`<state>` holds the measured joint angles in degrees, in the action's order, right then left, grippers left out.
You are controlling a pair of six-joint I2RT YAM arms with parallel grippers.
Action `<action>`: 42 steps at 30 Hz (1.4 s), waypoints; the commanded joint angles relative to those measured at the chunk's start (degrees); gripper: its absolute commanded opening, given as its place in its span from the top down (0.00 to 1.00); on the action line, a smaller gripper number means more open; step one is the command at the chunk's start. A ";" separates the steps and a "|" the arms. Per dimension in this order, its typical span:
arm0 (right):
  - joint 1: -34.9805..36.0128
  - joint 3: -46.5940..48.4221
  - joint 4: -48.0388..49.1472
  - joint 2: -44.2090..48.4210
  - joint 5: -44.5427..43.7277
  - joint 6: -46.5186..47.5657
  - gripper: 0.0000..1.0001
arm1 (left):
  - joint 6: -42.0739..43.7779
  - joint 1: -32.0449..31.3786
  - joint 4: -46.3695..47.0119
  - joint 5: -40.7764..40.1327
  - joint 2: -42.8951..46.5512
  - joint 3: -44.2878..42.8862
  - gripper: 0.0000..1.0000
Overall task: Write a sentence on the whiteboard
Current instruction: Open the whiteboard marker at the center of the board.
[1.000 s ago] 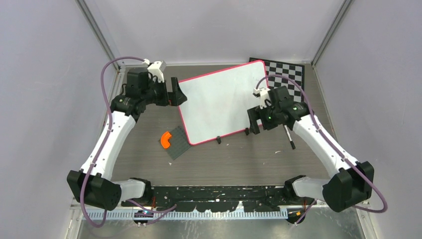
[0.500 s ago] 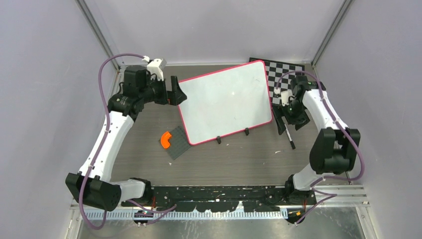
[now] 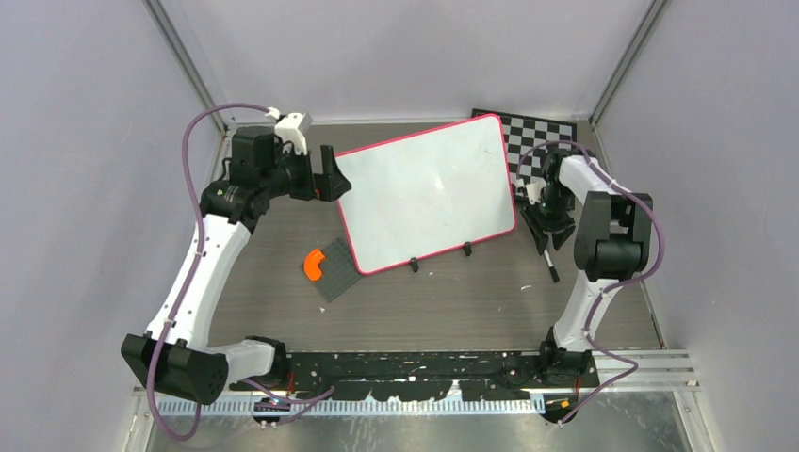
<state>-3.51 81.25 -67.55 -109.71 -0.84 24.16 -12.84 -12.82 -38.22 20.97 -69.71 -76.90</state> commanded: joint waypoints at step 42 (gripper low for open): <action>8.45 16.59 29.09 29.57 34.44 -50.03 1.00 | -2.54 -1.04 1.03 22.09 -2.55 -11.27 0.00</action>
<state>0.16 97.49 -51.00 -82.06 29.06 -7.97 -11.64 -12.88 -42.13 36.36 -72.38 -88.03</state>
